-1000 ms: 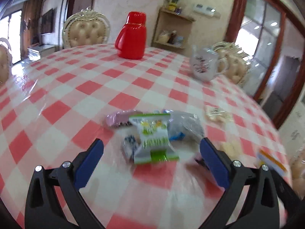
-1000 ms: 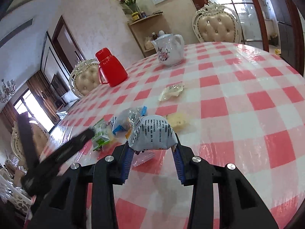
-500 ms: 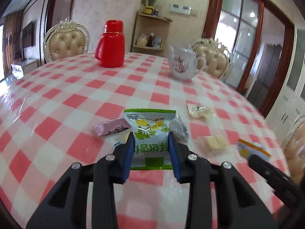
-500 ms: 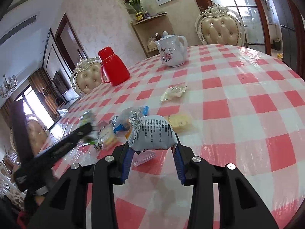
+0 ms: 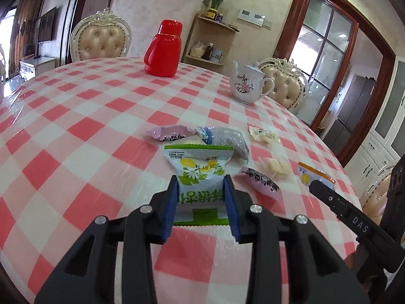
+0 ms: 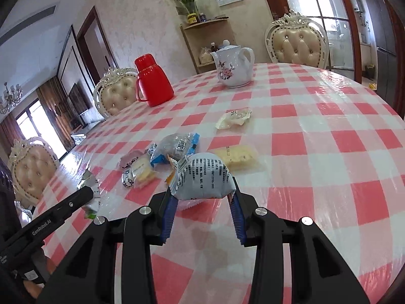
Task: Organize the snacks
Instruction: 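Lift both held snacks and carry them toward the clear box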
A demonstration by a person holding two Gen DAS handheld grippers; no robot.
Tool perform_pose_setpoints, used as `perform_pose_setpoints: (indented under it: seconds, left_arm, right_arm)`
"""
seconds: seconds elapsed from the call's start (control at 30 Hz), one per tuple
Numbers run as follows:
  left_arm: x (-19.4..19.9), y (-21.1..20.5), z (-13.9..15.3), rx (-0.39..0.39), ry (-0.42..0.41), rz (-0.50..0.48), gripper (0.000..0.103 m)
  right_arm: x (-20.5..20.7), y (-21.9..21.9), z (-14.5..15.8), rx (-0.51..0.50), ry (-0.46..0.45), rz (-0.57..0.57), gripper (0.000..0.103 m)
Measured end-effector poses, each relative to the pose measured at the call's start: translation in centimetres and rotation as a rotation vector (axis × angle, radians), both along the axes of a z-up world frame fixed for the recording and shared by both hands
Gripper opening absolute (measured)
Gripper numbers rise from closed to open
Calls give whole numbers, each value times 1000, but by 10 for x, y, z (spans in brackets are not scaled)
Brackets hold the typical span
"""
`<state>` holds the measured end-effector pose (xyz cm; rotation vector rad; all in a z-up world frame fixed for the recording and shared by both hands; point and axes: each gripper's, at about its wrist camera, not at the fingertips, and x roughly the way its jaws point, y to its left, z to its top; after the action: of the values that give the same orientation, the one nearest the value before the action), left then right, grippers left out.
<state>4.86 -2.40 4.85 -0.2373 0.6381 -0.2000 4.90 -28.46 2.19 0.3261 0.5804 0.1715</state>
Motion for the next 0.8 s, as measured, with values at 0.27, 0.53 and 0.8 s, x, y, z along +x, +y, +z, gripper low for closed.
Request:
perform_pose_setpoints:
  seconds: [0.27, 0.53, 0.8]
  left_arm:
    - [-38, 6, 3, -20, -27, -6, 36]
    - [-73, 6, 9, -2, -35, -23, 36]
    - [-64, 17, -8, -25, 122, -8, 82]
  right_arm:
    - [-35, -6, -1, 122, -15, -1, 39]
    - [-79, 13, -4, 199, 15, 66, 39]
    - [-102, 21, -5, 196, 31, 85, 39]
